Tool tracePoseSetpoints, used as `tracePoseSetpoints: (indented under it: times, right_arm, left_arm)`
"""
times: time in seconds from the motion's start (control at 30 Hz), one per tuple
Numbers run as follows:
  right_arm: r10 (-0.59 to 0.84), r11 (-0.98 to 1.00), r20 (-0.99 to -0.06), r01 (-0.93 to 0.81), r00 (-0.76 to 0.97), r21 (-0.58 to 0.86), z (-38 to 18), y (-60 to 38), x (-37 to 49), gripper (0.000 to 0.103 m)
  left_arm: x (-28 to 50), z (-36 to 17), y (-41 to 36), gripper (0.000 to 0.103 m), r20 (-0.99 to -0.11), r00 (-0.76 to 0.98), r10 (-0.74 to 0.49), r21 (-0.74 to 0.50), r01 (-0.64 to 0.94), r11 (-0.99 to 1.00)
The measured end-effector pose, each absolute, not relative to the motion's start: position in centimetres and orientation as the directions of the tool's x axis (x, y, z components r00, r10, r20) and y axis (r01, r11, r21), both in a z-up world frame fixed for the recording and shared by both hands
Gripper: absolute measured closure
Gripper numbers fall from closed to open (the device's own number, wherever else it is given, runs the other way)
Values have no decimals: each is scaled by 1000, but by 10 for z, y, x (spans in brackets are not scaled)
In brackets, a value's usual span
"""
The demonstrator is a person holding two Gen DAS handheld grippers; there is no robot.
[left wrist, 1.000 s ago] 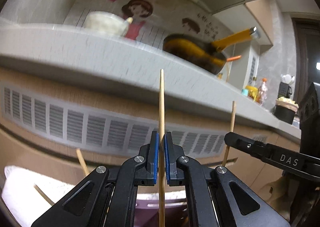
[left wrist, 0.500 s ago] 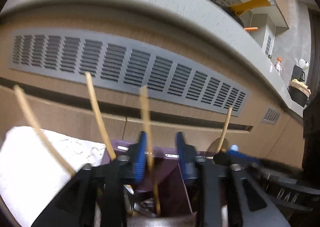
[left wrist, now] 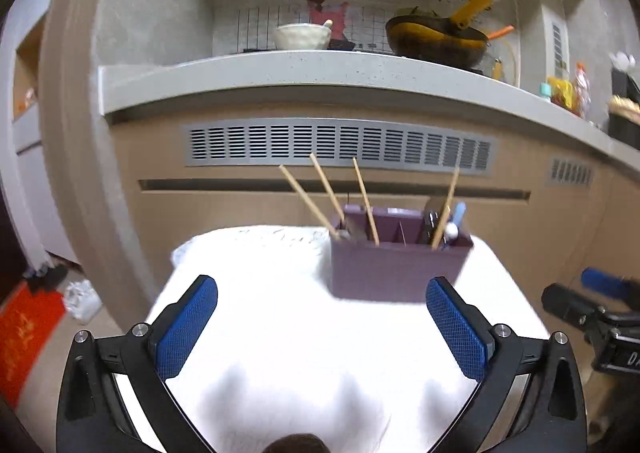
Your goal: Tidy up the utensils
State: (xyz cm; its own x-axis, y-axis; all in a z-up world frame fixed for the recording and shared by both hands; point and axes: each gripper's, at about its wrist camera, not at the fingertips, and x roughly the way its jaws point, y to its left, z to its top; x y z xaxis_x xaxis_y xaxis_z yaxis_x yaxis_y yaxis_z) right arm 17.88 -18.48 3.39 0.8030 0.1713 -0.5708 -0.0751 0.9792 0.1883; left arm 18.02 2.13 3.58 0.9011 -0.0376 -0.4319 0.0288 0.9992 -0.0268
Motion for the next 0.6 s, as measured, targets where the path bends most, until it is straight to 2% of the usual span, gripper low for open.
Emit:
tracePoseSetpoints:
  times: [0.27,0.6]
  right_arm:
    - [78,993,-556,-17,828,114,30,-177,116,5]
    - [48,995,-559,9,828,99,24,-178,87,5]
  left_arm:
    - [98,29,12,0,-411,910,-50,9,59,998]
    - [82,21,6,0,-465,881,-83,-21,83,996]
